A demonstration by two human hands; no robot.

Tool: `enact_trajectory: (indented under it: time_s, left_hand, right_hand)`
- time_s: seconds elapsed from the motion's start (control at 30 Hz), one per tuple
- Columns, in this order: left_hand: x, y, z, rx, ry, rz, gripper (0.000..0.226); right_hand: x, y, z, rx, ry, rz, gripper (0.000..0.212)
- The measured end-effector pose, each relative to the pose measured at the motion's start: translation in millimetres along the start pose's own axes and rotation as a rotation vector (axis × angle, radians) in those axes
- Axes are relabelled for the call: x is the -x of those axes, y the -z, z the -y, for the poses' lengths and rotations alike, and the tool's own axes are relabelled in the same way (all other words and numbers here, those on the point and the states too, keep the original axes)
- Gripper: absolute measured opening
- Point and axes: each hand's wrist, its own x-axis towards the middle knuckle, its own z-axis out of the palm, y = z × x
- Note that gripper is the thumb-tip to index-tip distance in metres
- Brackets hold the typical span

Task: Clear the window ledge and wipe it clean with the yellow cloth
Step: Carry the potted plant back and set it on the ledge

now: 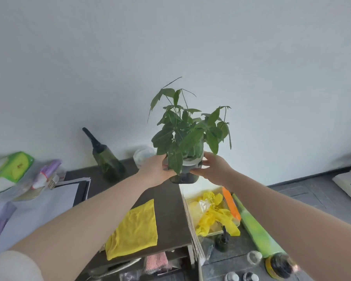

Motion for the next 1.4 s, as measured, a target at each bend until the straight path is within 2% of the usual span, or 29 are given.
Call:
enact_trajectory:
  time_s: [0.13,0.3,0.53,0.7,0.9,1.0,1.13,1.3,1.4]
  left_hand:
    - [-17.5,-44.7,-101.8,-0.054,-0.076,0.028,0.025]
    - [-40.5,-121.9,-227.2,-0.068,-0.186,0.072,0.038]
    - [-59.8,-242.9,-381.4,-0.034,-0.374,0.246,0.04]
    - [-72.4,-329.1,-473.7,-0.056,-0.522,0.395,0.047]
    - [-84.0,-437.0,-575.0,-0.091,-0.719,0.607,0.042]
    - [-92.5,-494.4,-625.2,-0.08,-0.809,0.703,0.032]
    - [-101.4,-565.5,-703.8,-0.076,-0.953,0.802,0.039]
    - [-88.0,-648.3,-801.7,-0.006,-1.085,0.953,0.028]
    - [-67.3,-702.4,-847.8,-0.003,-1.118,1.042,0.028]
  right_hand:
    - [43.9,94.5,-35.0,0.003,-0.004,-0.101,0.052]
    - [112.1,216.3,-90.1,-0.006,-0.022,-0.243,0.048]
    - [220.2,353.3,-176.2,-0.011,-0.165,-0.44,0.05]
    - [292.4,422.8,-238.3,-0.066,-0.309,-0.595,0.048]
    - [374.6,488.9,-301.9,-0.099,-0.449,-0.798,0.037]
    - [409.1,525.8,-337.7,-0.125,-0.557,-0.887,0.044]
    - [457.2,578.3,-375.9,-0.199,-0.645,-1.037,0.047]
    - [525.6,631.0,-413.4,-0.29,-0.705,-1.247,0.041]
    - [574.8,652.0,-438.7,-0.31,-0.776,-1.35,0.039]
